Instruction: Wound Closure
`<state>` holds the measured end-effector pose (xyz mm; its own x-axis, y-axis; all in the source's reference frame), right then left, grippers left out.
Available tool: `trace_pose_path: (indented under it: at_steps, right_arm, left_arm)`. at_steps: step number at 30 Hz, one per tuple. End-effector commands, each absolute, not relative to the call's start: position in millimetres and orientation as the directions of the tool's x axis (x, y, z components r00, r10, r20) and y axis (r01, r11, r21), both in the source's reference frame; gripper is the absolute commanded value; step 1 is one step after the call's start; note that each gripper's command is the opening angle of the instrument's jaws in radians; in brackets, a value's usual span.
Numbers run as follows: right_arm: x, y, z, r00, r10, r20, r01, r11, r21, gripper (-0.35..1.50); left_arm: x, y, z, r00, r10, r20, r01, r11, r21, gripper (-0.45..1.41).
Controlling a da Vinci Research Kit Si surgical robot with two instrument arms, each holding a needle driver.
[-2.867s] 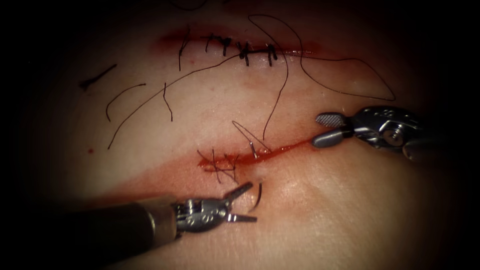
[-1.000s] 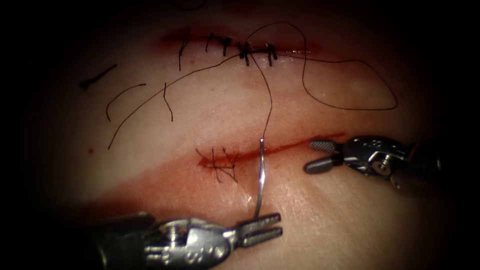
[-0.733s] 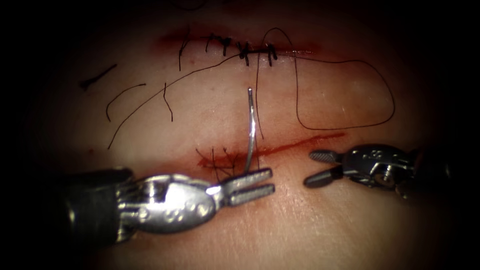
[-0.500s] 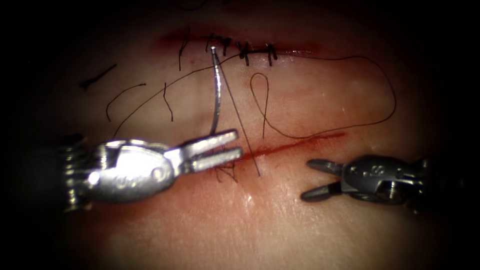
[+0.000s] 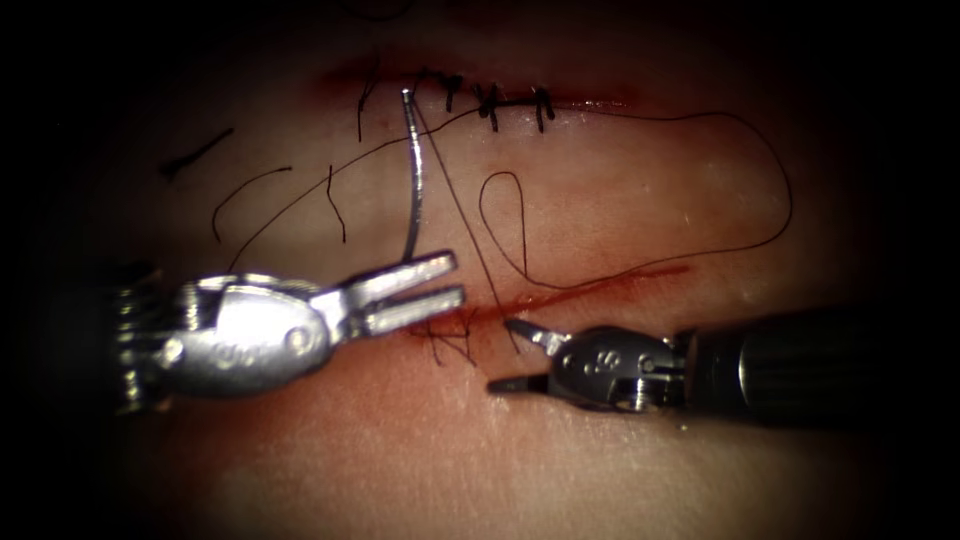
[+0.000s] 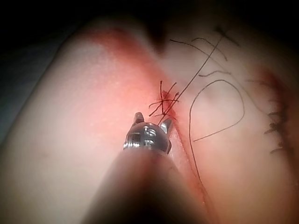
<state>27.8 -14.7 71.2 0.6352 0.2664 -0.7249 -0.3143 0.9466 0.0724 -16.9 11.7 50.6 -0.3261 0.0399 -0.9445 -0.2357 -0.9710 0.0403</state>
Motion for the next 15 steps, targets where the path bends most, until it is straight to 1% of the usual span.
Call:
trace_pose_path:
  at_steps: [1, 3, 4, 5, 6, 7, 11, 15]
  right_arm:
    - [28.3, -15.1, 72.0, 0.637, 0.268, -0.723, -0.312, 0.947, 0.076, 1.26]
    - [28.1, -15.0, 72.0, 0.642, 0.266, -0.719, -0.295, 0.951, 0.089, 1.08]
    - [28.0, -15.0, 72.0, 0.640, 0.265, -0.721, -0.284, 0.954, 0.098, 0.83]
    - [28.0, -15.1, 72.0, 0.639, 0.257, -0.725, -0.268, 0.958, 0.103, 0.51]
    - [27.9, -15.1, 71.9, 0.631, 0.266, -0.729, -0.252, 0.959, 0.131, -0.01]
    - [27.9, -15.2, 71.9, 0.630, 0.264, -0.730, -0.239, 0.961, 0.141, -0.35]
    - [27.0, -15.6, 71.3, 0.637, 0.282, -0.718, -0.244, 0.957, 0.159, -0.35]
    - [22.9, -16.6, 69.1, 0.652, 0.288, -0.701, -0.255, 0.954, 0.155, -0.35]
  left_arm:
    - [-17.2, 11.3, 51.1, -0.327, 0.038, -0.944, -0.235, -0.971, 0.042, -0.45]
    - [-16.8, 10.6, 50.9, -0.329, 0.035, -0.944, -0.233, -0.972, 0.045, -0.45]
    - [-16.7, 10.4, 50.7, -0.330, 0.034, -0.943, -0.232, -0.972, 0.046, -0.45]
    - [-16.5, 10.1, 50.6, -0.331, 0.033, -0.943, -0.232, -0.972, 0.047, -0.45]
    - [-16.4, 9.8, 50.4, -0.332, 0.032, -0.943, -0.231, -0.972, 0.048, -0.45]
    - [-16.3, 9.6, 50.3, -0.335, 0.032, -0.942, -0.232, -0.971, 0.050, -0.45]
    - [-15.7, 8.4, 49.9, -0.337, 0.019, -0.941, -0.225, -0.972, 0.061, -0.45]
    - [-15.4, 5.8, 50.8, -0.333, 0.030, -0.943, -0.207, -0.977, 0.042, -0.45]
